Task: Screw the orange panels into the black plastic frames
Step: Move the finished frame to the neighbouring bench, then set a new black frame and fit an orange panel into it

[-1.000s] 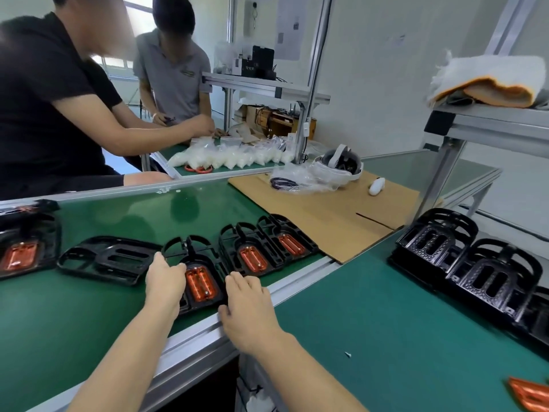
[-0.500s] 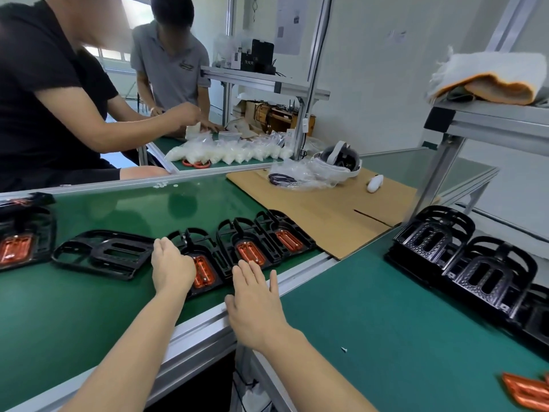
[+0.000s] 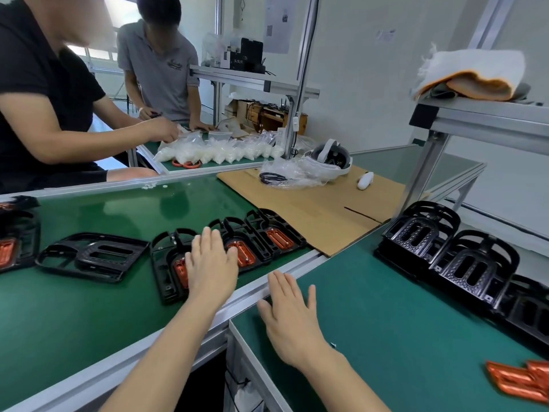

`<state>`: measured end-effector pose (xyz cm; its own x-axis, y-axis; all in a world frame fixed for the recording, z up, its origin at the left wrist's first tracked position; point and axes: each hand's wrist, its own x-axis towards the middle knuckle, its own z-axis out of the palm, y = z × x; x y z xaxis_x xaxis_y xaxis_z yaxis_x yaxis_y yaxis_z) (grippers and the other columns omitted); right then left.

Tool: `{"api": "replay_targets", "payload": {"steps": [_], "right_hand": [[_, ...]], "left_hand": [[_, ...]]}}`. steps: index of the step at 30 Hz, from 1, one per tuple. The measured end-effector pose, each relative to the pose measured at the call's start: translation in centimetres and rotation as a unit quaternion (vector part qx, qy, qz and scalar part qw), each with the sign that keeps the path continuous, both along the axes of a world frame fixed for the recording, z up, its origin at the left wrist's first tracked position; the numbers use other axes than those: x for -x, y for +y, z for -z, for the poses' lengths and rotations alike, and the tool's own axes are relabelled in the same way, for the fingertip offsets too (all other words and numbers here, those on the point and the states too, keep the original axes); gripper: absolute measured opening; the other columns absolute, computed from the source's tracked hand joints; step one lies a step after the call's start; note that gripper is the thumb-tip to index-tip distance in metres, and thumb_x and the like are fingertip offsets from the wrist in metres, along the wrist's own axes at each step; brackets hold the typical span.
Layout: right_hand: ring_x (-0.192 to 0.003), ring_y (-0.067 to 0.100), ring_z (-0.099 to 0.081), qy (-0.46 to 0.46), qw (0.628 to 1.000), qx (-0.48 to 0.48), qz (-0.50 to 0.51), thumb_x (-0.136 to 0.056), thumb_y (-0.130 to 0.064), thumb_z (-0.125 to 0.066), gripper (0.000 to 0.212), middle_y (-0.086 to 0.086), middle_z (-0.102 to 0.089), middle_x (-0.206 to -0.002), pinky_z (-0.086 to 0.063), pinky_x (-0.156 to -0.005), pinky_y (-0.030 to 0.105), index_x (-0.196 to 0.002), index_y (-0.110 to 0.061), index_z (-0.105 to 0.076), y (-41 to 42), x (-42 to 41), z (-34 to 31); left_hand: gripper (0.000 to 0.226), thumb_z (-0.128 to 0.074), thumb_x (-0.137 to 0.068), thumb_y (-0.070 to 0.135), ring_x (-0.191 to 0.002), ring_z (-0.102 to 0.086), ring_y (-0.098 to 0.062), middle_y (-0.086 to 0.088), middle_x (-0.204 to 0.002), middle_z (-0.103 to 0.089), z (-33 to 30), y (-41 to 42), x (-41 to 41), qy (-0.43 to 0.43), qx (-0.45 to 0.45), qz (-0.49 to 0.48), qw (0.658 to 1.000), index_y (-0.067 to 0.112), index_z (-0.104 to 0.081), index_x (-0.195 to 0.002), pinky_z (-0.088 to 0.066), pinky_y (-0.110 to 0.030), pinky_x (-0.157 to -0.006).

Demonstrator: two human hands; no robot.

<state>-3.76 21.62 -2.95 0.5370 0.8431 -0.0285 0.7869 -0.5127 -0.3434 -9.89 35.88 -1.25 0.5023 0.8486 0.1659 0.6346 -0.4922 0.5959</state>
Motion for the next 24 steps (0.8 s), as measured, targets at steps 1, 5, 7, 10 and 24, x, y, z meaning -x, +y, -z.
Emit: {"api": "replay_targets", "payload": {"steps": [1,5,7,10,24], "right_hand": [[-0.148,0.011,0.015,0.000,1.000,-0.002,0.012,-0.106,-0.037,-0.018,0.057,-0.007,0.008,-0.163,0.018,-0.115,0.045,-0.156,-0.019,0.003,-0.7,-0.3,0.1],[-0.147,0.009,0.016,-0.008,0.997,-0.013,0.075,-0.105,-0.039,-0.017,0.058,-0.009,0.009,-0.162,0.020,-0.113,0.045,-0.155,-0.020,0.004,-4.0,-2.0,0.2],[-0.147,0.009,0.017,-0.023,0.993,-0.008,0.112,-0.105,-0.040,-0.016,0.058,-0.009,0.011,-0.162,0.020,-0.113,0.046,-0.155,-0.020,0.006,-6.1,-3.1,0.0],[-0.147,0.008,0.018,-0.038,0.985,-0.013,0.166,-0.105,-0.041,-0.016,0.058,-0.010,0.012,-0.162,0.020,-0.113,0.046,-0.155,-0.021,0.006,-9.5,-4.6,-0.4],[-0.149,0.010,0.008,-0.088,0.935,-0.034,0.342,-0.105,-0.039,-0.021,0.057,-0.007,0.002,-0.163,0.013,-0.115,0.052,-0.155,-0.020,-0.001,-21.9,-11.4,-3.3]], "left_hand": [[0.057,-0.024,-0.103,0.034,-0.147,0.007,-0.019,-0.002,-0.160,0.006,0.0,-0.9,-0.4,-0.005,-0.002,0.022,1.000,0.013,-0.005,-0.153,0.003,-0.040,-0.117],[0.056,-0.022,-0.103,0.035,-0.147,0.009,-0.016,0.002,-0.160,0.008,0.1,-4.5,-2.6,-0.002,-0.017,0.107,0.994,0.018,-0.002,-0.153,0.005,-0.038,-0.117],[0.056,-0.022,-0.103,0.034,-0.146,0.009,-0.015,0.003,-0.160,0.008,0.3,-6.5,-3.9,0.006,-0.027,0.149,0.989,0.019,-0.001,-0.152,0.006,-0.037,-0.117],[0.055,-0.023,-0.103,0.033,-0.146,0.010,-0.015,0.004,-0.160,0.008,0.4,-9.6,-5.8,0.012,-0.032,0.208,0.977,0.021,-0.002,-0.152,0.006,-0.036,-0.117],[0.053,-0.033,-0.102,0.032,-0.147,0.004,-0.016,0.005,-0.160,-0.002,-0.6,-22.6,-16.2,0.007,-0.157,0.406,0.900,0.025,-0.015,-0.151,0.004,-0.042,-0.117]]}}
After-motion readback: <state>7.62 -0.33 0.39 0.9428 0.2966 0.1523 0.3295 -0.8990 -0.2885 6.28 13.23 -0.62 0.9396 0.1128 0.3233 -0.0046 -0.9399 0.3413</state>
